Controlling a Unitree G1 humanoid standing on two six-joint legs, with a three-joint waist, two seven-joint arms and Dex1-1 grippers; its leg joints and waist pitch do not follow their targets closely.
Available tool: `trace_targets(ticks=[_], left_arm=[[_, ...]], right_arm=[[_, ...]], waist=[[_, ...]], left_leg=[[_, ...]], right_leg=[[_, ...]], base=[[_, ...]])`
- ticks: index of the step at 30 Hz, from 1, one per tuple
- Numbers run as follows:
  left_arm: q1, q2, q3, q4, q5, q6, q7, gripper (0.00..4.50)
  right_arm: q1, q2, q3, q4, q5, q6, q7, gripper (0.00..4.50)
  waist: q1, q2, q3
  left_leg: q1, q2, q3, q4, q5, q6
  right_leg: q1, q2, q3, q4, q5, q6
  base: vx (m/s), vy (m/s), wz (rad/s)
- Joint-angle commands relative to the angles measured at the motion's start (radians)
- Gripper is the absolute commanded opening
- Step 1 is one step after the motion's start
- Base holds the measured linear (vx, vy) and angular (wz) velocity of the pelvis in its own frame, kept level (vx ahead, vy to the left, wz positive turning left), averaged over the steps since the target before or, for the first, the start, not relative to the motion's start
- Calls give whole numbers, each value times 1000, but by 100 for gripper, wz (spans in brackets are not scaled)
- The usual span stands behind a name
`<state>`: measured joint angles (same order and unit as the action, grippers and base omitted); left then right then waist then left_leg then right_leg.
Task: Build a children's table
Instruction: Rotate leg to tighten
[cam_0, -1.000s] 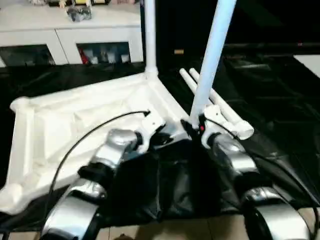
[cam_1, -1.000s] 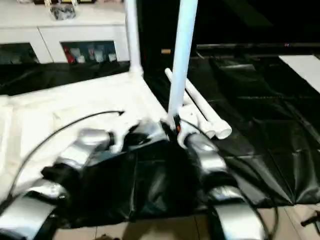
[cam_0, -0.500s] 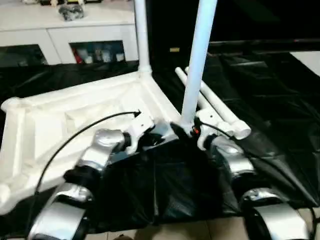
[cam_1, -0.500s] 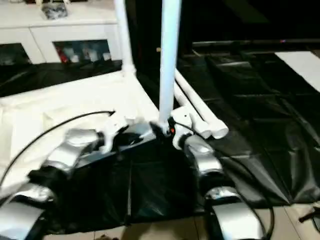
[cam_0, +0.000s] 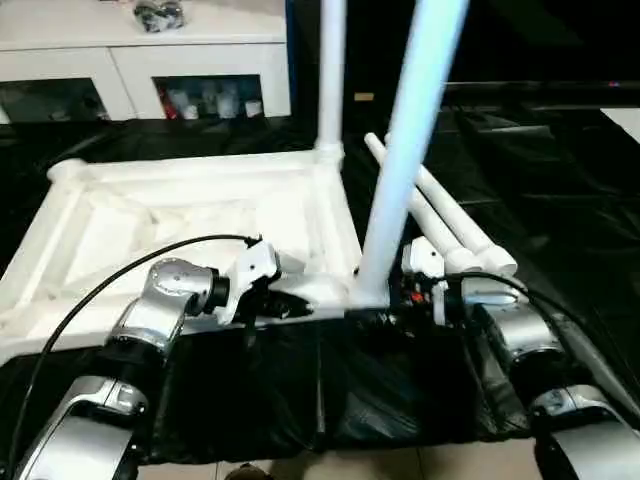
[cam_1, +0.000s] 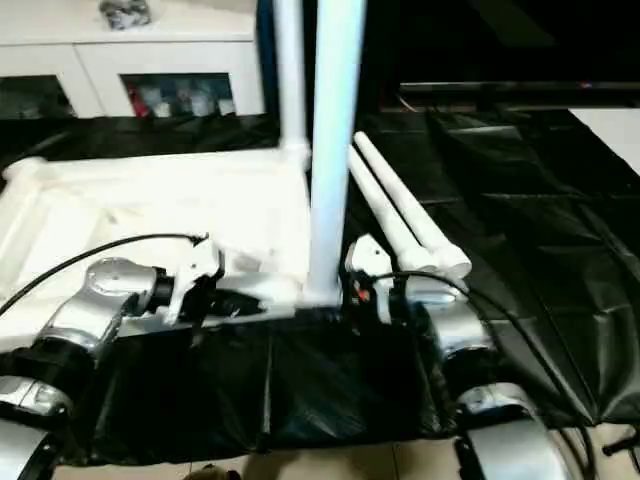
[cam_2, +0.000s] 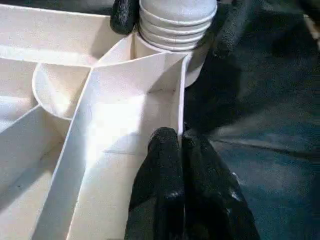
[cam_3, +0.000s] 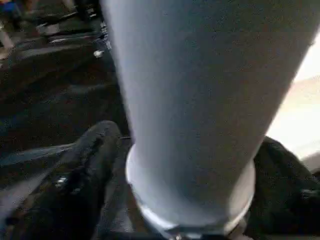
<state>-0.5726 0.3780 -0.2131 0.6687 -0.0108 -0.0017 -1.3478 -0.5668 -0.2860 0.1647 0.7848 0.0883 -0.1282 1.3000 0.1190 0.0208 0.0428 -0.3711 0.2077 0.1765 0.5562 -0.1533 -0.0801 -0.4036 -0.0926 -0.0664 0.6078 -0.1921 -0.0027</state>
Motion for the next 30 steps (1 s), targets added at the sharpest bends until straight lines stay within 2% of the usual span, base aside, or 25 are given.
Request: trace_targets(ticks=[1, 7, 10, 12, 13, 14, 15, 16, 17, 18, 19, 20, 21, 22, 23, 26, 27, 30], left_arm=[[-2, -5, -9, -30, -29, -5, -14, 0], [-1, 0, -16, -36, -33, 0, -39, 0], [-4, -7, -8, -30, -29, 4, -18, 0], [-18, -25, 9, -13, -23, 20, 42, 0], [-40, -48, 24, 13, -5, 37, 135, 0], [-49, -58, 28, 25, 5, 43, 177, 0], [-66, -77, 37, 45, 12, 62, 240, 0], [-73, -89, 41, 51, 14, 69, 270, 0], [-85, -106, 48, 62, 19, 79, 318, 0], [-92, -117, 52, 69, 23, 84, 350, 0], [-102, -135, 59, 74, 25, 101, 392, 0], [-107, -146, 63, 76, 26, 112, 416, 0], [-108, -148, 64, 76, 26, 114, 421, 0], [-126, -195, 85, 83, 29, 153, 532, 0], [-131, -218, 93, 82, 33, 166, 579, 0], [-129, -249, 74, 76, 56, 154, 619, 0], [-121, -253, 69, 68, 52, 151, 604, 0], [-107, -249, 53, 54, 52, 136, 573, 0]], right_arm=[[37, 12, 75, -34, -13, 32, 85, 333], [54, 15, 90, -62, -12, 75, 111, 285], [58, 19, 84, -62, -14, 81, 86, 278], [45, 45, 50, -24, -22, 80, -30, 275], [22, 82, 6, 31, -36, 74, -191, 274], [13, 98, -11, 51, -40, 71, -253, 274], [-6, 121, -35, 89, -53, 72, -371, 273], [-16, 133, -46, 107, -55, 77, -425, 272], [-29, 151, -65, 131, -51, 83, -494, 272], [-38, 164, -77, 146, -46, 87, -536, 272], [-52, 186, -99, 169, -35, 97, -602, 272], [-59, 198, -113, 180, -27, 106, -641, 272], [-60, 200, -114, 183, -26, 107, -647, 272], [-86, 245, -144, 227, -12, 120, -774, 272], [-96, 267, -149, 247, -16, 116, -822, 272], [-117, 312, -164, 290, -26, 81, -879, 272], [-117, 316, -163, 291, -29, 72, -879, 328], [-114, 317, -161, 286, -27, 56, -849, 342]], waist=[[3, -10, -57], [7, -12, -57], [8, -13, -58], [7, -14, -56], [5, -12, -55], [3, -11, -53], [-5, -14, -51], [-8, -12, -50], [-14, -15, -49], [-16, -13, -49], [-18, -15, -51], [-19, -11, -51], [-19, -12, -51], [-19, -13, -52], [-24, -10, -53], [-23, -13, -56], [-20, -16, -58], [-20, -14, -59]], left_leg=[[11, 27, 2, -58, -269, 68], [10, 25, 3, -58, -264, 59], [10, 25, 2, -58, -259, 55], [10, 25, 3, -58, -256, 51], [12, 24, 2, -60, -271, 40], [14, 24, 2, -62, -282, 29], [18, 20, 0, -65, -312, 5], [20, 19, -2, -66, -325, -6], [17, 18, -5, -68, -337, -14], [21, 19, -4, -67, -346, -14], [21, 18, -5, -66, -349, -12], [21, 17, -6, -67, -347, -10], [18, 18, -6, -67, -341, -7], [17, 18, -5, -66, -335, -4], [17, 19, -5, -67, -323, -11], [15, 15, -2, -62, -296, 0], [11, 14, -1, -60, -279, 13], [6, 14, -1, -58, -255, 32]], right_leg=[[46, -47, 38, -71, -186, -238], [47, -49, 38, -71, -195, -232], [48, -50, 38, -70, -195, -229], [46, -49, 39, -71, -195, -229], [45, -51, 39, -74, -230, -222], [41, -53, 40, -76, -255, -219], [39, -53, 40, -82, -315, -204], [39, -54, 40, -84, -343, -197], [43, -55, 38, -90, -386, -179], [36, -56, 41, -94, -398, -170], [37, -55, 40, -94, -402, -166], [36, -54, 40, -94, -397, -165], [38, -53, 40, -94, -378, -165], [38, -52, 40, -93, -363, -166], [38, -50, 41, -88, -325, -178], [41, -49, 39, -86, -272, -189], [44, -51, 40, -84, -251, -190], [48, -48, 38, -77, -195, -195]], base=[[0, 0, 0], [0, 0, 0], [0, 0, 0], [0, 0, 0], [0, 0, 0], [0, 0, 0], [0, 0, 0], [0, 0, 0], [0, 0, 0], [0, 0, 0], [0, 0, 0], [0, 0, 0], [0, 0, 0], [0, 0, 0], [0, 0, 0], [0, 0, 0], [0, 0, 0], [0, 0, 0]])
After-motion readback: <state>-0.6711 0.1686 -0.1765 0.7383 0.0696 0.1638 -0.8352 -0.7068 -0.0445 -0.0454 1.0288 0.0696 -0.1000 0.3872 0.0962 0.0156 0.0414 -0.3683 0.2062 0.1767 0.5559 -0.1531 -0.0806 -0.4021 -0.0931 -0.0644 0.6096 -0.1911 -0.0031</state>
